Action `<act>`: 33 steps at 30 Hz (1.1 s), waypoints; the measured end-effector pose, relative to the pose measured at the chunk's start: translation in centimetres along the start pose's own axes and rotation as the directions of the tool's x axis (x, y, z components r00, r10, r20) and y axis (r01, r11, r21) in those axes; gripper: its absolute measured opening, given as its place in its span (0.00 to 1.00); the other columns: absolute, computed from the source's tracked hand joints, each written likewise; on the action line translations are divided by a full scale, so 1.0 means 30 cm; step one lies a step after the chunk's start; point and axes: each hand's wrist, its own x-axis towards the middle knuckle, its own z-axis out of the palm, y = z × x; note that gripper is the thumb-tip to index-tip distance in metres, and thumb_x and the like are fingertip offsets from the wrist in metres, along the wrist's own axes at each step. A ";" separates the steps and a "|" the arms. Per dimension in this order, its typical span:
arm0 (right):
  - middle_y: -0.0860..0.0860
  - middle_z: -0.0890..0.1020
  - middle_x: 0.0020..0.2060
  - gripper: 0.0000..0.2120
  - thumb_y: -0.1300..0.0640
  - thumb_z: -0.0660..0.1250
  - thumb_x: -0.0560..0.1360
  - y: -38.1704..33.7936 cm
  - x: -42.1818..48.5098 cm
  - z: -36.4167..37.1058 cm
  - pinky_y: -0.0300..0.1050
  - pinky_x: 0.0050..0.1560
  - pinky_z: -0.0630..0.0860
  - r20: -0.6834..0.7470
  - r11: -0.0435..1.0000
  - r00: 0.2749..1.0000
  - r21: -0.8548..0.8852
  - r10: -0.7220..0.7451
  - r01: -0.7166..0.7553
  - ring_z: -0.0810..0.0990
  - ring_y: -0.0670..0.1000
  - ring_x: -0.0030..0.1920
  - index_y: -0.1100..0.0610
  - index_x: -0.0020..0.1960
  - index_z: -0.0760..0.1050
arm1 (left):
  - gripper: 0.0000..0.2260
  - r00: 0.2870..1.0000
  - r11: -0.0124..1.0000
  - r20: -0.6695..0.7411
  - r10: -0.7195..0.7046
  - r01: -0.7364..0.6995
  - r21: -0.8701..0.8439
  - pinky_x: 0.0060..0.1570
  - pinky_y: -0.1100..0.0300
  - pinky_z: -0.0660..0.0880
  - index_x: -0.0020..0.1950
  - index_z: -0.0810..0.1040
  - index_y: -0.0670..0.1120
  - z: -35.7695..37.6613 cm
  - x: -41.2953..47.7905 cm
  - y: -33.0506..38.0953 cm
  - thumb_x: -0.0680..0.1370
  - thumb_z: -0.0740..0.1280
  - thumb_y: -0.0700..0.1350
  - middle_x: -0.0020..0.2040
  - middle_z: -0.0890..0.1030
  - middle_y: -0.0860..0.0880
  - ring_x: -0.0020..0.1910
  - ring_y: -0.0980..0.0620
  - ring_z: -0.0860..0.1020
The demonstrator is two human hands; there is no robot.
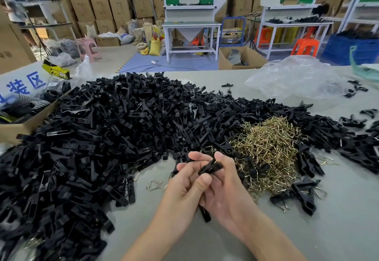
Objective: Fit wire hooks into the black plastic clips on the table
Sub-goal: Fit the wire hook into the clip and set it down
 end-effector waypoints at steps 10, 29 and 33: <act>0.58 0.85 0.54 0.16 0.41 0.74 0.64 0.015 0.018 0.011 0.45 0.50 0.82 -0.059 0.941 0.998 0.338 0.016 0.005 0.85 0.54 0.47 0.51 0.43 0.83 | 0.12 0.998 0.993 0.040 -0.050 0.045 0.111 0.36 0.67 0.73 0.56 0.82 0.60 -0.016 0.035 -0.001 0.78 0.65 0.46 0.35 0.83 0.57 0.35 0.60 0.77; 0.58 0.85 0.54 0.12 0.46 0.73 0.68 0.036 0.011 -0.019 0.46 0.47 0.83 -0.079 0.913 0.995 0.407 0.065 -0.027 0.86 0.54 0.47 0.54 0.46 0.83 | 0.13 0.998 0.988 0.051 -0.030 0.022 0.156 0.37 0.76 0.71 0.56 0.80 0.54 -0.002 0.027 0.019 0.81 0.64 0.36 0.32 0.82 0.61 0.33 0.69 0.78; 0.57 0.84 0.60 0.13 0.45 0.68 0.73 0.023 0.016 -0.031 0.46 0.50 0.82 -0.091 0.946 0.992 0.321 0.091 -0.057 0.86 0.53 0.52 0.52 0.48 0.86 | 0.10 1.000 0.995 0.017 -0.027 0.025 0.092 0.37 0.73 0.72 0.59 0.80 0.49 0.003 0.027 0.017 0.79 0.64 0.45 0.37 0.84 0.57 0.36 0.64 0.80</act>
